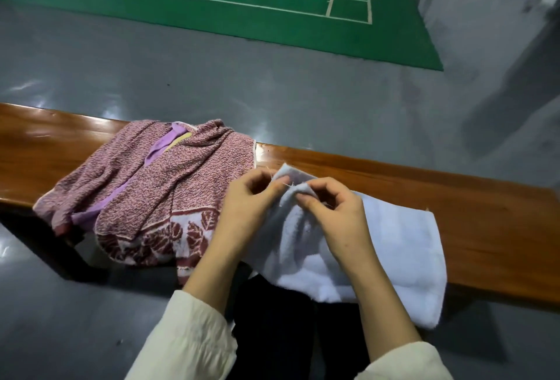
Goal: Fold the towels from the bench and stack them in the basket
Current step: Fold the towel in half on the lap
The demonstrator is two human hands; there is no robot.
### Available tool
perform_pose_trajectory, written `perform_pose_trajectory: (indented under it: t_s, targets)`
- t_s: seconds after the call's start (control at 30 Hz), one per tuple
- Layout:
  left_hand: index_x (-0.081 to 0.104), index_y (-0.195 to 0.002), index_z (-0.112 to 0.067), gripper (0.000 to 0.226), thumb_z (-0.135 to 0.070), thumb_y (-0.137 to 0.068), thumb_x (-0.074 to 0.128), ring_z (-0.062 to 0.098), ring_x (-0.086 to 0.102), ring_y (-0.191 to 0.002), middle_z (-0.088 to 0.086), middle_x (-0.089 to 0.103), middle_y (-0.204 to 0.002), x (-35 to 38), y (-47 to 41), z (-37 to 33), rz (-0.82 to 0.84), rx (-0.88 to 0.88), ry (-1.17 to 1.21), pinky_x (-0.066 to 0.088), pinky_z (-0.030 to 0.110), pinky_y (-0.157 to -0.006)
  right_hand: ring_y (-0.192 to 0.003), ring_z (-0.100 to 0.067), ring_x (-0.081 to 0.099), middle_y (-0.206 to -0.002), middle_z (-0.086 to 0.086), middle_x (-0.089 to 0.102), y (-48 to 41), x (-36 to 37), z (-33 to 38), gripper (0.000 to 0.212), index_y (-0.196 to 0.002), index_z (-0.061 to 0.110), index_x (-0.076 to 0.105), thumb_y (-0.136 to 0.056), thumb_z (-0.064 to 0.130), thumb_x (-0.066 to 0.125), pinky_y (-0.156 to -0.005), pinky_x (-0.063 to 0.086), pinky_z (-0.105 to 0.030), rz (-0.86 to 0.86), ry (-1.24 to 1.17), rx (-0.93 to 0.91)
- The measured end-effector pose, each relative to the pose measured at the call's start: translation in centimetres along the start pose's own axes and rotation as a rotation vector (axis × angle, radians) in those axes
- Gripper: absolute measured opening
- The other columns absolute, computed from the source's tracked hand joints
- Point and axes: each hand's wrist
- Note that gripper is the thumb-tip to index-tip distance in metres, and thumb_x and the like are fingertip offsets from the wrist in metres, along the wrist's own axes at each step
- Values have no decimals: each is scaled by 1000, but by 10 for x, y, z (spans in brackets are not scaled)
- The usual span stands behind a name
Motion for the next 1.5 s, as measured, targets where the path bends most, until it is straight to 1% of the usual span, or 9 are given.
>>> perform_pose_trajectory:
  t_s: [0.23,0.5,0.6,0.7,0.83,1.0,1.17,1.37,1.5]
  targets:
    - [68,-83,-13,13,-2,-88,63,-5,60,-72,-11,68,-72,16,48,-23,32,170,-16,45,11,-67,-72,5,59,-72,15,63,37,-17,24,20,-81,19,58,-80,5,73,-69,45,-10,-49,45,-68]
    - [66,-80,-29,31,-1,-90,58,-8,61,-74,-23,68,-75,22,78,-39,90,297,-174,43,8,-69,-93,-3,59,-103,-4,67,57,-27,40,22,-106,8,67,-86,1,64,-76,41,-6,29,155,-95]
    - [60,-91,-25,13,-13,-91,62,-3,62,-81,-16,66,-83,24,83,-32,58,315,-237,46,13,-72,-80,-2,58,-87,-3,67,59,-31,42,6,-89,8,67,-87,5,63,-69,41,-7,3,170,-101]
    - [43,-108,-26,32,-28,-85,65,9,58,-92,-5,55,-101,23,92,-12,55,365,-379,47,22,-80,-72,3,56,-76,5,64,57,-35,41,7,-82,9,63,-86,3,63,-70,42,-9,-79,121,-95]
    - [40,-110,-25,42,-4,-76,54,21,50,-94,0,45,-107,12,100,18,82,491,-689,43,34,-80,-77,1,57,-79,7,63,56,-44,40,10,-83,13,62,-86,3,64,-76,46,-15,-131,118,-115]
    - [54,-96,-14,11,-13,-85,55,20,54,-83,4,53,-94,-7,91,29,65,495,-783,42,27,-73,-80,2,57,-82,11,63,53,-52,42,14,-85,19,60,-89,6,62,-76,45,-11,-176,122,-119]
    - [53,-75,-9,30,-37,-84,58,17,48,-73,1,50,-80,-29,78,19,9,482,-817,38,27,-66,-77,6,56,-79,14,60,50,-61,44,21,-80,24,56,-89,6,62,-74,43,-8,-238,103,-130]
    - [45,-67,-13,31,-34,-81,63,21,48,-61,0,49,-70,-30,51,-25,37,568,-767,44,37,-56,-73,1,52,-77,10,55,43,-75,62,24,-78,24,53,-88,4,62,-73,41,-11,-294,109,-157]
    - [48,-77,-15,25,-7,-80,72,26,52,-62,4,53,-68,-16,29,-79,-32,571,-683,48,44,-62,-74,-9,47,-76,7,51,36,-92,92,18,-82,19,51,-90,7,61,-69,40,-17,-383,118,-210]
Point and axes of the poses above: each hand's wrist, its own y-axis away from the middle knuckle, its own x-axis out of the palm, z = x × y
